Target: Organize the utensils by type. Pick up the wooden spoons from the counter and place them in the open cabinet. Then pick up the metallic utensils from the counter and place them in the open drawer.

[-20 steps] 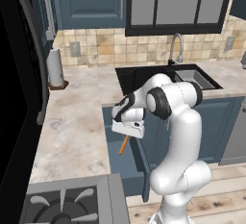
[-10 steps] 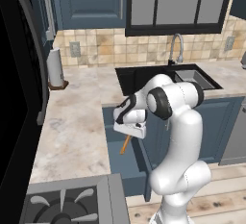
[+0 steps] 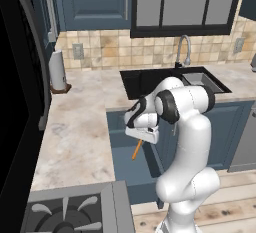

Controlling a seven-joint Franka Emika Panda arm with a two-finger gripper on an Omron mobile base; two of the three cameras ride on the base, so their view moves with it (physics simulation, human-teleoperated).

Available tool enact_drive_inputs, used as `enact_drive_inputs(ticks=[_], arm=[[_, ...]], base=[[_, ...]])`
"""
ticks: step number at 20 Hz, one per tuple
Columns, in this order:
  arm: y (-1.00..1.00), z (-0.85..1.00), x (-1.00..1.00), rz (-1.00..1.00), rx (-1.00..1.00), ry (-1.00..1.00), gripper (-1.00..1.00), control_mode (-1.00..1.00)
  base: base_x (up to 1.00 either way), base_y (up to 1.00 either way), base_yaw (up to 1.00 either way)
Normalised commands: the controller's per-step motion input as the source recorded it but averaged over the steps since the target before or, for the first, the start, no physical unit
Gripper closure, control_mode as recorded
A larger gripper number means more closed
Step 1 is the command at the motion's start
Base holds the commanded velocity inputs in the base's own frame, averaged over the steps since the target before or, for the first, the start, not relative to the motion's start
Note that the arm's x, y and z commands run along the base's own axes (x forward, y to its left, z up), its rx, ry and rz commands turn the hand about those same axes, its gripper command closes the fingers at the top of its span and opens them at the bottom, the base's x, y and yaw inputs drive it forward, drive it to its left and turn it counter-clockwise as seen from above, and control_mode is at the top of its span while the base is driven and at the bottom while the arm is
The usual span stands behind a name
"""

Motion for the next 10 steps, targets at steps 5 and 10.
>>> enact_drive_inputs(ticks=[5,10], arm=[[-0.54,-0.59,-0.2,-0.01,0.0,0.0,1.0,-1.0],[-0.55,-0.61,-0.23,-0.01,0.0,-0.01,1.0,-1.0]], base=[[0.0,0.0,0.0],[0.0,0.0,0.0]])
